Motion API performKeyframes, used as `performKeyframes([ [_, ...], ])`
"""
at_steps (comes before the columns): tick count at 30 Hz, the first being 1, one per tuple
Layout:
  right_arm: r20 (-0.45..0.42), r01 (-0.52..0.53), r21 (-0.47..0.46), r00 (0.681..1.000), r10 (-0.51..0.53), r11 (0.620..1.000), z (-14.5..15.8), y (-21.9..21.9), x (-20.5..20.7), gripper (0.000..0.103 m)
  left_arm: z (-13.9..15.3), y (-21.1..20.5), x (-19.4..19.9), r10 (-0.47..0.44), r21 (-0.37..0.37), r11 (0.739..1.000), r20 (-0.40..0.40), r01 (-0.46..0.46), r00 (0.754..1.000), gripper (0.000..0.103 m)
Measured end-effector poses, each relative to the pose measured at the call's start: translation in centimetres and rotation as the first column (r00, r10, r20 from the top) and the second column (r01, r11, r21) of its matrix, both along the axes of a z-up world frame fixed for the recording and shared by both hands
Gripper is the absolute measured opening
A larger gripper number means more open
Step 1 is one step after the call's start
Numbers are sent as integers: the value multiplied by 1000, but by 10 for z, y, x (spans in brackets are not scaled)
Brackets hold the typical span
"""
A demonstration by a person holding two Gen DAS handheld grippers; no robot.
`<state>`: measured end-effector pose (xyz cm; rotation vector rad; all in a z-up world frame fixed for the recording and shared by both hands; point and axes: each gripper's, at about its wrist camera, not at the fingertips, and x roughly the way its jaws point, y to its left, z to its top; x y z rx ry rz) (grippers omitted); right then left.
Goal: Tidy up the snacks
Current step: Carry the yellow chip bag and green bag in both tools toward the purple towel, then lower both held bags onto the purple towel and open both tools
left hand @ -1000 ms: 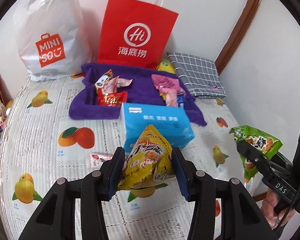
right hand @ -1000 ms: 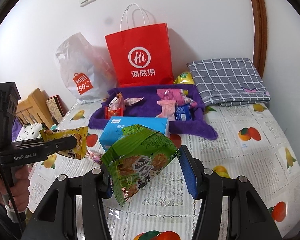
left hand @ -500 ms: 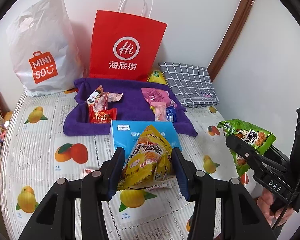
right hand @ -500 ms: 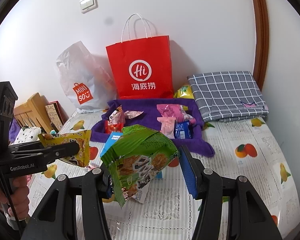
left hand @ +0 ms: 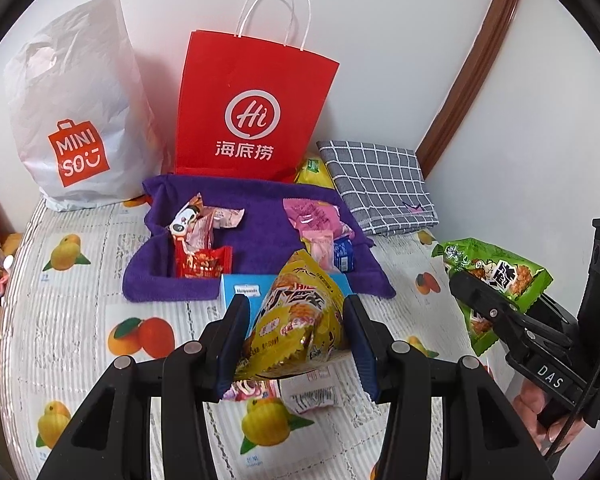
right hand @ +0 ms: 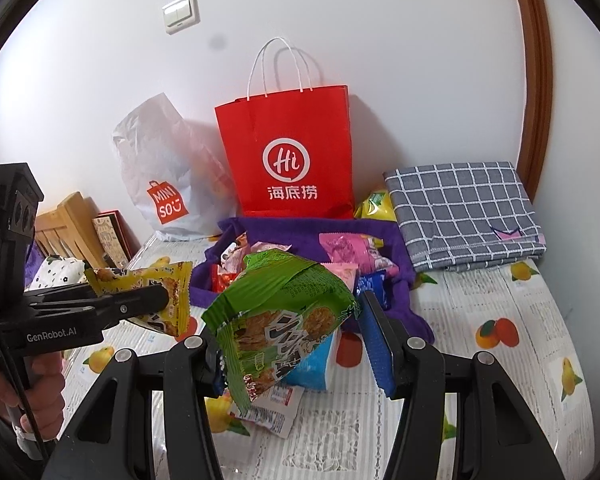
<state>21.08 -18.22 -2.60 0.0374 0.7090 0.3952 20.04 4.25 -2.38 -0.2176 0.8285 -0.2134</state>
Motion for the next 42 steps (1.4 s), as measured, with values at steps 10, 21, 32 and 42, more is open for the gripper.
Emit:
performKeyframes([
  [10, 16, -37, -4, 999, 37, 999, 6, 15, 32, 54, 2, 15, 27, 20, -1, 1000, 6, -20, 1000, 46],
  [21, 17, -61, -8, 998, 61, 998, 1, 31, 78, 54, 3, 35, 59, 47, 21, 999, 11, -47, 999, 46],
  [32, -4, -58, 4, 998, 58, 998, -10, 34, 131, 54, -8, 55, 94, 80, 26, 996, -7, -80, 997, 46],
  [42, -58, -84, 7, 995, 85, 996, -34, 42, 171, 54, -27, 59, 123, 81, 28, 996, -38, -80, 996, 46],
])
